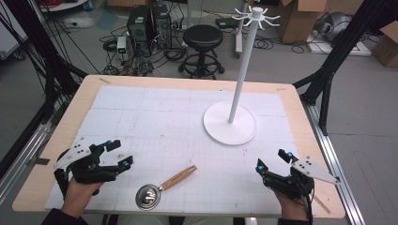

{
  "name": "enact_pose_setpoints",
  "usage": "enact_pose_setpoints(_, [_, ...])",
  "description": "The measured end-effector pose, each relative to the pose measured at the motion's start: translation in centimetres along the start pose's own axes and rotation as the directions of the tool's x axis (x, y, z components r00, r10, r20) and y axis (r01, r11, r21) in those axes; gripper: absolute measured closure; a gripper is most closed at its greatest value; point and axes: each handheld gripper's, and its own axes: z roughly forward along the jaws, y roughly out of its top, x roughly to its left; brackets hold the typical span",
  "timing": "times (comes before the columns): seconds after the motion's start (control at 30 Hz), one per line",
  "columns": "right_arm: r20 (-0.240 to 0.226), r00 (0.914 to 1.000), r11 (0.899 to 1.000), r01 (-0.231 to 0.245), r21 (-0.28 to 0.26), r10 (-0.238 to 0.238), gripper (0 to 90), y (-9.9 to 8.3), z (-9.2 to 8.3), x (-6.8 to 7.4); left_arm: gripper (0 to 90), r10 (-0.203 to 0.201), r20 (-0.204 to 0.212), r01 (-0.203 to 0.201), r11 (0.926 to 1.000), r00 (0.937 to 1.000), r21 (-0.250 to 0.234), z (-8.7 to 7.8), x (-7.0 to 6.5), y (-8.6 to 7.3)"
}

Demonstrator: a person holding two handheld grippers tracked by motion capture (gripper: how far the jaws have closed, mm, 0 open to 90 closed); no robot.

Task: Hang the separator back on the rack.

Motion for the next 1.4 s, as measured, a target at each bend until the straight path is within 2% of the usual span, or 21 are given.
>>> enact_pose_setpoints(0.03, [-0.002, 1.0000, 1.000, 0.005, 0.007, -0.005, 16.0, 0.0, 0.0, 0.1, 18.5, 0.007, 0.006, -0.007, 0.9999, 1.0000, 0.008, 0.6, -0.8, 0.1])
enact_pose_setpoints(0.07, [-0.002, 1.0000, 1.000, 0.009, 0.009, -0.009, 15.9, 0.0, 0.0, 0.1, 18.5, 0.007, 0.006, -0.007, 0.9999, 1.0000, 0.008, 0.6, -0.8, 0.1])
enact_pose_setpoints(0.17, [-0.002, 1.0000, 1.000, 0.007, 0.012, -0.007, 15.9, -0.1, -0.1, 0.1, 18.5, 0.028, 0.037, -0.029, 0.9989, 0.9989, 0.037, 1.7, -2.0, 0.3])
enact_pose_setpoints(0.2, [-0.002, 1.0000, 1.000, 0.007, 0.012, -0.007, 15.9, -0.1, -0.1, 0.1, 18.5, 0.031, 0.056, -0.034, 0.9981, 0.9980, 0.052, 2.2, -2.4, 0.3])
enact_pose_setpoints(0.23, [0.002, 1.0000, 1.000, 0.003, 0.006, -0.003, 15.9, -0.1, -0.1, -0.1, 19.7, 0.033, 0.102, -0.044, 0.9936, 0.9942, 0.104, 3.3, -3.2, 0.3])
enact_pose_setpoints(0.27, [0.002, 1.0000, 1.000, 0.001, 0.005, -0.001, 15.9, -0.1, -0.1, -0.2, 22.3, 0.033, 0.102, -0.044, 0.9936, 0.9942, 0.104, 3.3, -3.2, 0.3])
enact_pose_setpoints(0.33, [0.001, 1.0000, 1.000, -0.004, 0.006, 0.004, 15.9, -0.1, -0.1, -0.3, 30.1, 0.029, 0.161, -0.055, 0.9851, 0.9865, 0.163, 4.6, -4.0, 0.1])
enact_pose_setpoints(0.37, [0.003, 1.0000, 1.000, -0.006, 0.007, 0.006, 15.9, -0.2, -0.1, -0.3, 29.5, 0.034, 0.171, -0.066, 0.9797, 0.9847, 0.189, 5.2, -4.4, 0.1])
enact_pose_setpoints(0.43, [0.003, 1.0000, 1.000, -0.005, 0.006, 0.005, 16.0, -0.2, -0.1, -0.3, 29.1, 0.046, 0.180, -0.087, 0.9694, 0.9825, 0.229, 6.3, -5.1, -0.1])
enact_pose_setpoints(0.47, [-0.002, 1.0000, 1.000, -0.002, 0.007, 0.002, 15.9, -0.1, -0.1, -0.2, 27.2, 0.047, 0.179, -0.094, 0.9603, 0.9827, 0.263, 7.3, -5.8, -0.3])
enact_pose_setpoints(0.5, [-0.002, 1.0000, 1.000, -0.002, 0.007, 0.002, 15.9, -0.1, -0.1, -0.2, 26.1, 0.047, 0.179, -0.094, 0.9603, 0.9827, 0.263, 7.3, -5.8, -0.3])
enact_pose_setpoints(0.57, [-0.005, 1.0000, 1.000, 0.001, 0.006, -0.001, 15.9, -0.1, -0.2, -0.1, 25.6, 0.052, 0.179, -0.103, 0.9527, 0.9824, 0.286, 8.1, -6.2, -0.4])
enact_pose_setpoints(0.83, [-0.010, 0.9999, 1.000, -0.011, 0.005, 0.012, 15.9, -0.1, -0.2, -0.3, 24.9, 0.073, 0.160, -0.132, 0.9104, 0.9844, 0.392, 11.1, -7.2, -1.2])
enact_pose_setpoints(0.87, [-0.010, 0.9999, 1.000, -0.008, 0.005, 0.008, 16.0, -0.1, -0.2, -0.2, 24.9, 0.081, 0.155, -0.140, 0.8973, 0.9846, 0.419, 11.7, -7.4, -1.4])
enact_pose_setpoints(0.9, [-0.011, 0.9999, 1.000, -0.009, 0.006, 0.009, 15.9, -0.1, -0.2, -0.2, 24.9, 0.089, 0.155, -0.148, 0.8902, 0.9840, 0.431, 11.9, -7.5, -1.5])
enact_pose_setpoints(0.93, [-0.011, 0.9999, 1.000, -0.009, 0.006, 0.009, 15.9, -0.1, -0.2, -0.2, 24.9, 0.089, 0.155, -0.148, 0.8902, 0.9840, 0.431, 11.9, -7.5, -1.5])
enact_pose_setpoints(1.07, [-0.015, 0.9998, 1.000, -0.009, 0.008, 0.010, 15.9, -0.1, -0.2, -0.3, 28.4, 0.126, 0.147, -0.182, 0.8523, 0.9812, 0.490, 12.9, -8.0, -2.0])
enact_pose_setpoints(1.17, [-0.016, 0.9998, 1.000, -0.015, 0.010, 0.015, 15.9, -0.1, -0.2, -0.3, 31.1, 0.133, 0.138, -0.186, 0.8336, 0.9815, 0.520, 13.6, -8.3, -2.5])
enact_pose_setpoints(1.2, [-0.015, 0.9998, 1.000, -0.012, 0.008, 0.012, 16.0, -0.1, -0.2, -0.3, 32.3, 0.139, 0.141, -0.193, 0.8246, 0.9802, 0.532, 13.7, -8.3, -2.5])
enact_pose_setpoints(1.3, [-0.015, 0.9998, 1.000, -0.013, 0.008, 0.013, 15.9, -0.1, -0.2, -0.3, 34.6, 0.143, 0.137, -0.195, 0.8100, 0.9802, 0.553, 14.1, -8.6, -2.8])
enact_pose_setpoints(1.4, [-0.016, 0.9998, 1.000, -0.015, 0.009, 0.015, 15.9, -0.1, -0.2, -0.3, 40.3, 0.161, 0.129, -0.206, 0.7910, 0.9784, 0.576, 14.3, -8.7, -2.9])
